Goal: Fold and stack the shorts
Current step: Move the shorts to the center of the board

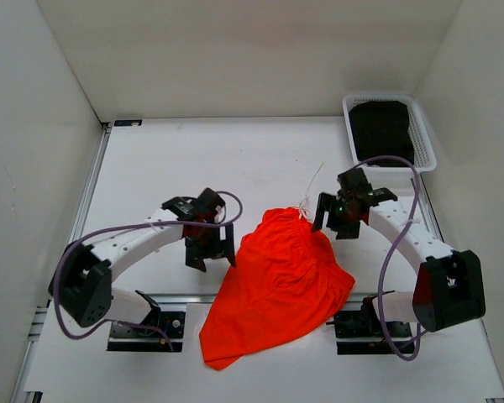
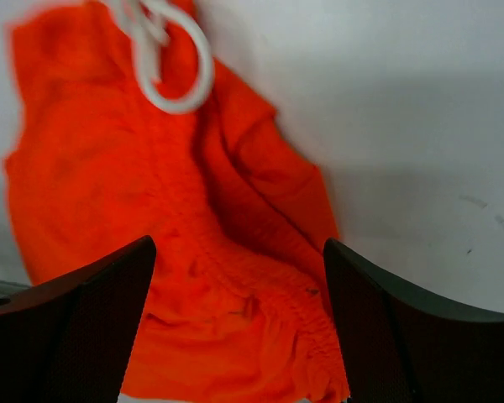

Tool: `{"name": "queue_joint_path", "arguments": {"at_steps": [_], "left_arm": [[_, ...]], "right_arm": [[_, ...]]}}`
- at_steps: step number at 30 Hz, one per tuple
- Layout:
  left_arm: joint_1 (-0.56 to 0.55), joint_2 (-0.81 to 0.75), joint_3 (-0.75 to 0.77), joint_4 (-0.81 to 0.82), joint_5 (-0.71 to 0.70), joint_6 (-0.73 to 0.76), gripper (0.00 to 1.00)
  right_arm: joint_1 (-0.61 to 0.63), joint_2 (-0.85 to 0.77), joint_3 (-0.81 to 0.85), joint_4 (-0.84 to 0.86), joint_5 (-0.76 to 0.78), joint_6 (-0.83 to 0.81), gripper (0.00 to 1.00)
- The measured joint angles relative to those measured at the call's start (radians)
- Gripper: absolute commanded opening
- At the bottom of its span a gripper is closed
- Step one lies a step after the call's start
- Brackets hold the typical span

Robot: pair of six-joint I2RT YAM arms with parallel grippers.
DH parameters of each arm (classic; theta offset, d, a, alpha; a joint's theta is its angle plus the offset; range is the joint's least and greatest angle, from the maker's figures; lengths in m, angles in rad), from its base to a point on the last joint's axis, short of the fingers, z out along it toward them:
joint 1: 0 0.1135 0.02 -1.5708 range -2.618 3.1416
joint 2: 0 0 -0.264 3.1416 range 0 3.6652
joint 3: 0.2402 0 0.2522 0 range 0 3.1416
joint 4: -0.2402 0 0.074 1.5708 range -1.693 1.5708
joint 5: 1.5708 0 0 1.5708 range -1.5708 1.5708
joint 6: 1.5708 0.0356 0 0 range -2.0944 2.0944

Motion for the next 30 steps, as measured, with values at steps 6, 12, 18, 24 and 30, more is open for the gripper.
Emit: {"name": "queue_joint_path", "arguments": {"at_steps": [6,12,18,24,30], "left_arm": [[-0.168,0.19,-0.021,0.07,0.035,-0.043,0.89],[-0.198,0.308,-0.008,0.115,0.036,-0.054,0.1],[-0.095,0.321,0.116,0.036,-0.023,-0.005,0.1],[0.094,0.299,0.553,-0.133,-0.181,0.056,0.1],[0.245,0.257,0.964,-0.246,-0.243,0.127,0.1]], "right_arm": [[0.089,0.06,-0.109,0.03,-0.044,0.026,0.71],[0.168,0.118,-0.103,0.106,-0.072,0.026,0.0],[0.193,0.116,0.003,0.073,-0.053,0.023,0.0],[0.193,0.115,0.375,0.003,0.009,-0.027,0.0],[0.188,0.081,0.685,-0.01,0.064,-0.089,0.0]]}}
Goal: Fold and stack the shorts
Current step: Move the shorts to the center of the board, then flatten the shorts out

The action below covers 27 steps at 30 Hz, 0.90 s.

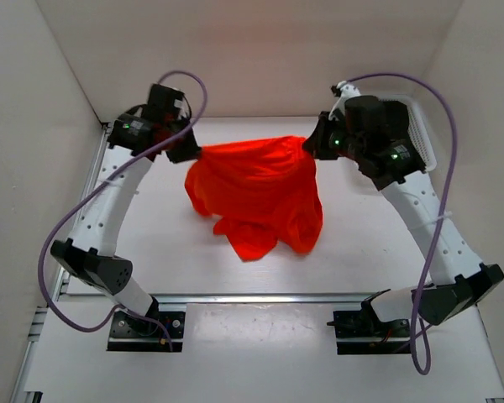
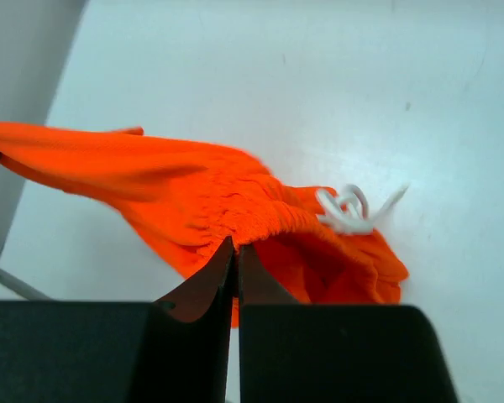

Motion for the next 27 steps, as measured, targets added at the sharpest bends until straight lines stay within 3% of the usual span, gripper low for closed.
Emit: {"name": "queue_joint_path", "arguments": {"at_steps": [4,7,11,13,14,15,16,17,20,22,25,27], "left_arm": [[0.105,0.021,0.225,-0.052,0.013,0.035,0.1],[0.132,0.014,0.25,-0.055,0.038,0.045,0.1],[0.121,-0.041,0.075,-0.042,0.09,0.051,0.12],[0.105,-0.086,-0.088,0.005,0.128,0.053,0.32],[0.096,-0.099,-0.169,0.019,0.149,0.055,0.63],[0.092,-0.099,-0.226,0.03,0.165,0.061,0.75],[0.092,-0.088,-0.294,0.056,0.18,0.059,0.79],[0.093,-0.062,-0.328,0.064,0.187,0.061,0.79],[0.1,0.09,-0.355,0.087,0.194,0.061,0.68],[0.103,0.18,-0.365,0.108,0.172,0.059,0.68],[0.116,0.157,-0.446,0.12,0.122,0.035,0.71],[0.141,0.056,-0.525,0.124,0.1,0.014,0.74]], "right_arm": [[-0.021,0.001,0.141,-0.005,0.003,-0.032,0.0],[-0.022,-0.016,0.155,0.01,-0.013,-0.052,0.0],[-0.023,-0.139,-0.038,0.032,-0.031,-0.07,0.0],[-0.023,-0.214,-0.178,0.031,-0.034,-0.058,0.01],[-0.024,-0.25,-0.259,0.04,-0.018,-0.048,0.12],[-0.027,-0.282,-0.34,0.048,0.004,-0.035,0.34],[-0.038,-0.31,-0.438,0.055,0.035,-0.022,0.54],[-0.053,-0.311,-0.5,0.055,0.056,0.0,0.6],[-0.14,-0.207,-0.592,0.036,0.081,0.044,0.64],[-0.204,-0.107,-0.598,0.038,0.06,0.078,0.64],[-0.294,-0.102,-0.685,0.058,-0.005,0.13,0.64],[-0.331,-0.173,-0.767,0.069,-0.062,0.165,0.72]]}}
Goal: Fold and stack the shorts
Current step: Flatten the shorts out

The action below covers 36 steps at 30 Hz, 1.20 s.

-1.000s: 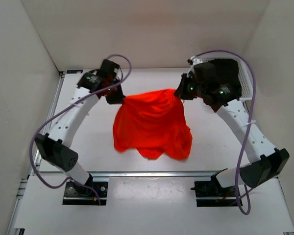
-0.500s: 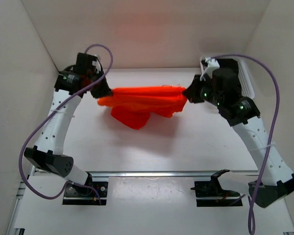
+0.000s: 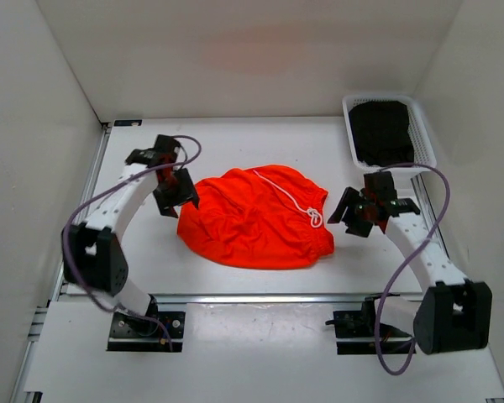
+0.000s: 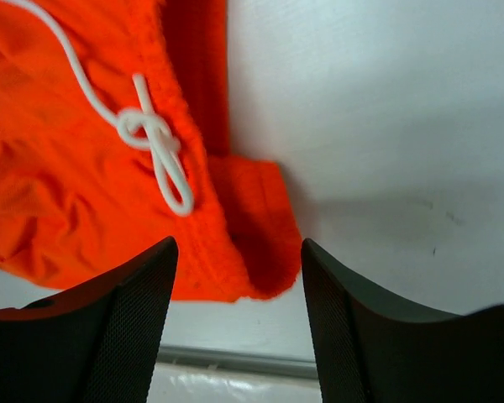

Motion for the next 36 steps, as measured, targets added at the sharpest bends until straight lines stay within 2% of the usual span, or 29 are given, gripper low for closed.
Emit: {"name": "queue_joint_path", "arguments": {"at_steps": [4,6,10,14,16,18,19,21,22,23,25,29,32,33,34,36], "left_arm": [[0.118,-0.237,-0.175,0.041,0.003,-0.049,0.8],[0.176,-0.285,-0.262,0.076,0.016,-0.076,0.95],[0.186,-0.184,-0.371,0.139,0.062,-0.113,0.96],[0.186,-0.035,-0.423,0.21,0.1,-0.132,0.95],[0.187,-0.002,-0.428,0.227,0.111,-0.138,0.91],[0.187,0.027,-0.422,0.248,0.12,-0.146,0.79],[0.186,0.043,-0.414,0.253,0.123,-0.148,0.55],[0.181,0.076,-0.385,0.261,0.126,-0.157,0.13],[0.177,0.092,-0.367,0.267,0.126,-0.159,0.1],[0.171,0.109,-0.343,0.275,0.133,-0.153,0.1],[0.166,0.123,-0.307,0.275,0.138,-0.15,0.1],[0.173,0.134,-0.132,0.202,0.145,-0.147,0.1],[0.203,0.137,0.097,0.136,0.142,-0.144,0.1],[0.22,0.148,0.212,0.106,0.143,-0.143,0.1],[0.256,0.153,0.42,0.098,0.148,-0.142,0.1],[0.298,0.147,0.616,0.055,0.155,-0.142,0.1]], "right_arm": [[-0.014,-0.137,-0.138,0.015,-0.092,0.055,0.78],[-0.016,-0.169,-0.204,0.04,-0.143,0.081,0.81],[-0.02,-0.168,-0.294,0.097,-0.215,0.117,0.92],[-0.02,-0.122,-0.319,0.158,-0.26,0.127,0.91],[-0.019,-0.09,-0.325,0.201,-0.269,0.129,0.82],[-0.019,-0.07,-0.346,0.241,-0.273,0.139,0.66],[-0.018,-0.062,-0.359,0.261,-0.272,0.146,0.47],[-0.015,-0.038,-0.368,0.289,-0.261,0.164,0.22],[-0.013,-0.027,-0.366,0.301,-0.254,0.166,0.05],[-0.012,-0.015,-0.36,0.307,-0.241,0.172,0.0],[-0.01,0.015,-0.325,0.306,-0.222,0.187,0.0],[-0.01,0.116,-0.101,0.263,-0.178,0.19,0.0],[-0.009,0.219,0.231,0.219,-0.151,0.18,0.0],[-0.01,0.257,0.356,0.207,-0.147,0.175,0.0],[-0.014,0.321,0.592,0.206,-0.144,0.164,0.0],[-0.018,0.347,0.768,0.168,-0.145,0.161,0.0]]}}
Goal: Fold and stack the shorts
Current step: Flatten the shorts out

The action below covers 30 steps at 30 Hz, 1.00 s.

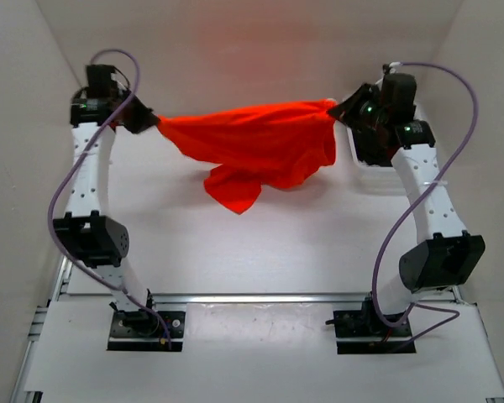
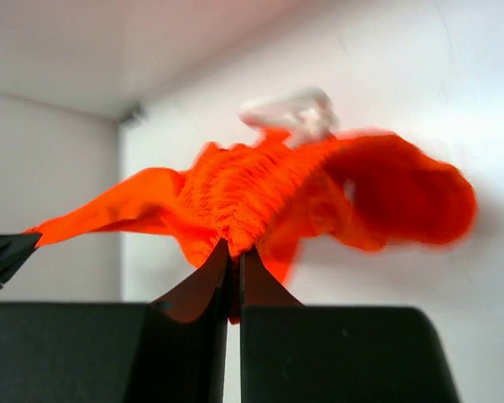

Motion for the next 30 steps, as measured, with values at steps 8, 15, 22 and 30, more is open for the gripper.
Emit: {"name": "queue_joint_path", "arguments": {"at_steps": [8,15,22,30], "left_arm": [[0.062,-0.296,-0.035,0.005,0.026,0.015,0.1],[0.023,-0.523,-0.785,0.044,0.024,0.025,0.1],[-0.028,-0.169,-0.698,0.048,0.01,0.064,0.57],[-0.051,-0.283,-0.782,0.064,-0.063,0.093,0.81]], "right_arm": [[-0.002,-0.212,-0.037,-0.021,-0.02,-0.023,0.0],[-0.004,-0.462,-0.6,-0.129,0.005,-0.052,0.12],[-0.014,-0.132,-0.558,-0.195,0.057,-0.095,0.73],[-0.016,-0.454,-0.7,-0.192,0.089,-0.086,0.82]]}}
